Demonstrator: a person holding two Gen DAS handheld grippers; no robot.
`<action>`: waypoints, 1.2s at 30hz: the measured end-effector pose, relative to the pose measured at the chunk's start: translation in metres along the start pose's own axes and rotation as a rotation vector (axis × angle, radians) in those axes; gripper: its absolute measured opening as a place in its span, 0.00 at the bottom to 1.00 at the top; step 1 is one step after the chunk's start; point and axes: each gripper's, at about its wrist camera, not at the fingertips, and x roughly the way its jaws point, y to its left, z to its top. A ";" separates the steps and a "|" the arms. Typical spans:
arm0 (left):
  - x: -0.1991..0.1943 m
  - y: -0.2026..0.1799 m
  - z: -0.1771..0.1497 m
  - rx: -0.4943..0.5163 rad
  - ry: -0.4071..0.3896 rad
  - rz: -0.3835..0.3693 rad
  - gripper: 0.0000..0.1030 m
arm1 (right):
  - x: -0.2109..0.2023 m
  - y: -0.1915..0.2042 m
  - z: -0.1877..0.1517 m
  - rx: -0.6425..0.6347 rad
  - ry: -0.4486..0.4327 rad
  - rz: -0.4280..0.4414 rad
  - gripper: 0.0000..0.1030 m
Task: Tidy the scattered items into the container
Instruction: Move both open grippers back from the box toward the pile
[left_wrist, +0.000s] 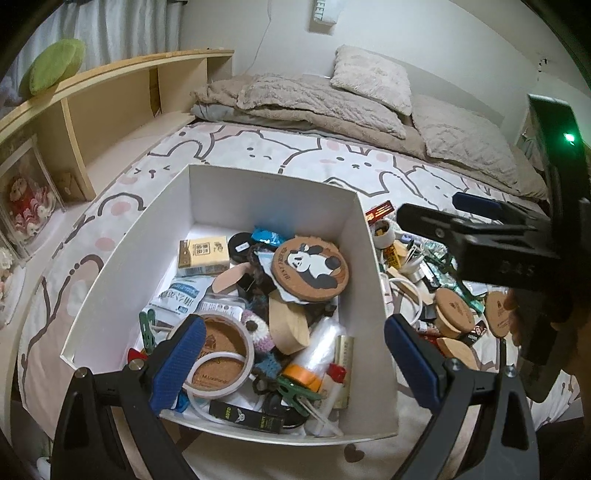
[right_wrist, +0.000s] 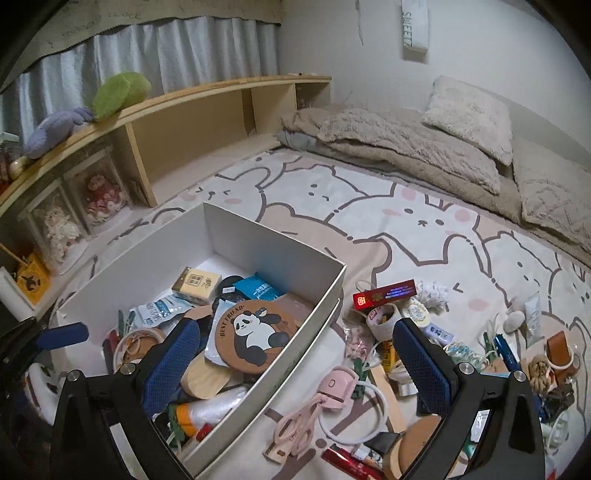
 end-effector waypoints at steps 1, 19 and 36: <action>-0.001 -0.002 0.001 0.001 -0.005 0.000 0.95 | -0.003 -0.001 0.000 -0.004 -0.004 0.001 1.00; -0.023 -0.044 0.018 0.034 -0.089 -0.004 1.00 | -0.065 -0.027 -0.018 -0.098 -0.068 -0.031 1.00; -0.038 -0.097 0.025 0.089 -0.157 -0.005 1.00 | -0.113 -0.082 -0.045 -0.025 -0.130 -0.086 1.00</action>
